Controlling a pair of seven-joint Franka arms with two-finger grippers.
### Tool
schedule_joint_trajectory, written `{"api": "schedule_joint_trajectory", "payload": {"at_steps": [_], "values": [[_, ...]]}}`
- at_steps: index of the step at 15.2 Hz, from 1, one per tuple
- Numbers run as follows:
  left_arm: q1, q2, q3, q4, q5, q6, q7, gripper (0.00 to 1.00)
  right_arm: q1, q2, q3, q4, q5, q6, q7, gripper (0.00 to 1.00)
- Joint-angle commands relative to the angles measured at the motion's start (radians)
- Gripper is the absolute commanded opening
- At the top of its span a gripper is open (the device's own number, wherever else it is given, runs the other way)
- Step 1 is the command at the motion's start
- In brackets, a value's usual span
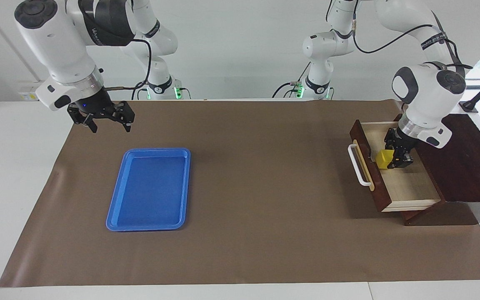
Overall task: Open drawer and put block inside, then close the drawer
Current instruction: 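Push the drawer shut with the left gripper while the right gripper returns to rest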
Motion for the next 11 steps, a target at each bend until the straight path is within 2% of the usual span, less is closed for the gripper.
{"api": "schedule_joint_trajectory", "payload": {"at_steps": [1,5,11], "values": [[-0.01,-0.03,0.01,0.015,-0.003,0.005,0.006,1.0,-0.027,-0.021,0.011,-0.025,-0.016,-0.005,-0.032,1.0],[-0.037,-0.01,-0.001,0.167,-0.014,-0.111,-0.01,1.0,-0.045,-0.023,0.011,-0.029,-0.016,-0.015,-0.032,1.0],[-0.191,-0.013,0.002,0.112,-0.009,-0.101,-0.107,1.0,-0.054,-0.023,0.013,-0.03,-0.015,-0.012,-0.031,1.0]]}}
